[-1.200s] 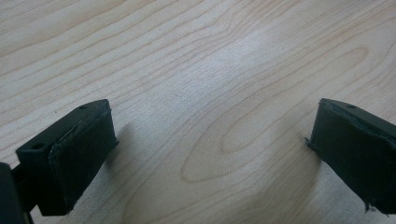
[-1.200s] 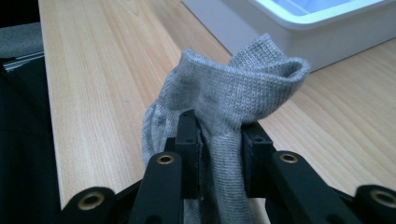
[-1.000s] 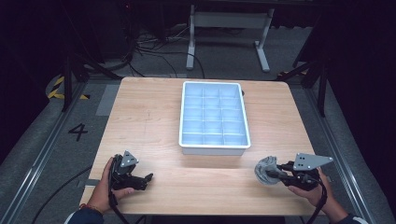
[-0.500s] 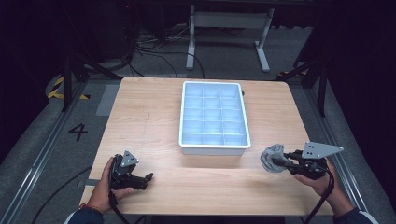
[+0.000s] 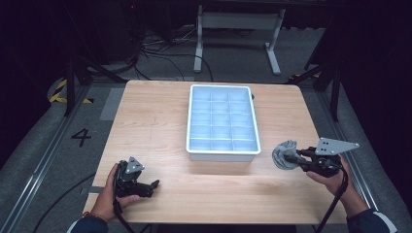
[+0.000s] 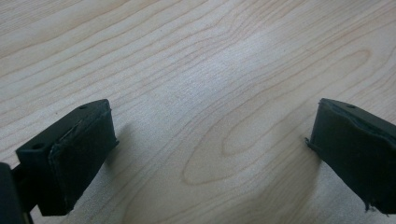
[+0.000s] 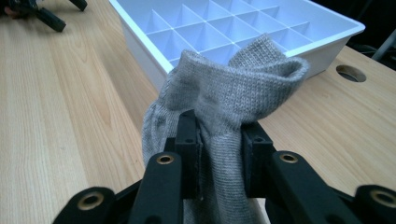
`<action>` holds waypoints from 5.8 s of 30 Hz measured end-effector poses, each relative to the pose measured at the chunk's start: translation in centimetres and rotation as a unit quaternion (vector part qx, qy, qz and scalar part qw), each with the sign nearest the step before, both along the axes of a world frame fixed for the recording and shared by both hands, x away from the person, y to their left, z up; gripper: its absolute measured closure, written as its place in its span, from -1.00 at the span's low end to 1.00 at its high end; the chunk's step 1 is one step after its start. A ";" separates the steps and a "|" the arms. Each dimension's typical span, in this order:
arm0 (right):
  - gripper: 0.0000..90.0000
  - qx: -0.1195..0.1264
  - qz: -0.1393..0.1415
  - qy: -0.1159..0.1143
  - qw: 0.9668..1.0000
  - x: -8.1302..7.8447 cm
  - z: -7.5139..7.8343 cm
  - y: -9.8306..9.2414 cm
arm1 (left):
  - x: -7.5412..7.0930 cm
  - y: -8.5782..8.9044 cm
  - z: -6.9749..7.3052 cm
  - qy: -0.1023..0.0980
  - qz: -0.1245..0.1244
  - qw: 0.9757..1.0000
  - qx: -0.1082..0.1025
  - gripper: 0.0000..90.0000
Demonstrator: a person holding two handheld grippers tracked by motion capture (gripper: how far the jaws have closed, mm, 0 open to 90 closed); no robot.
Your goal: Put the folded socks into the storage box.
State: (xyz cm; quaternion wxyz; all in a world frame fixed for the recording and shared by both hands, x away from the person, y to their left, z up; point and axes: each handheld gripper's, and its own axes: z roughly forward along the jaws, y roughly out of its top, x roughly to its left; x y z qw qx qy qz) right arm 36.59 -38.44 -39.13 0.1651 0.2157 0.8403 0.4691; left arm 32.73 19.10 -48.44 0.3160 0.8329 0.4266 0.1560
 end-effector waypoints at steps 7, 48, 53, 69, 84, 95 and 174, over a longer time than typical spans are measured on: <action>0.64 0.002 -0.003 -0.012 1.000 0.8 1.1 0.4 | 0.0 0.0 0.0 0.000 0.000 1.000 0.000 -0.99; 0.63 -0.026 0.034 -0.016 0.999 6.7 3.1 9.2 | 0.2 0.0 0.0 -0.004 -0.003 1.000 0.002 -0.99; 0.63 -0.040 0.027 -0.018 0.999 7.4 2.7 10.2 | 0.2 0.1 0.0 -0.005 -0.006 1.000 0.004 -0.98; 0.63 -0.097 0.012 0.001 0.995 10.0 1.1 12.3 | 0.3 0.1 0.0 -0.004 -0.009 1.000 0.004 -0.98; 0.63 -0.170 0.005 0.011 0.985 12.0 -0.1 13.7 | 0.3 0.0 0.0 -0.002 -0.007 1.000 0.000 -0.98; 0.63 -0.242 0.037 0.027 0.969 12.6 -0.7 15.1 | 0.3 0.0 0.0 -0.002 -0.007 1.000 0.000 -0.98; 0.71 -0.301 0.044 0.078 0.950 13.3 -1.4 16.7 | 0.3 0.1 0.0 -0.004 -0.010 1.000 0.005 -0.98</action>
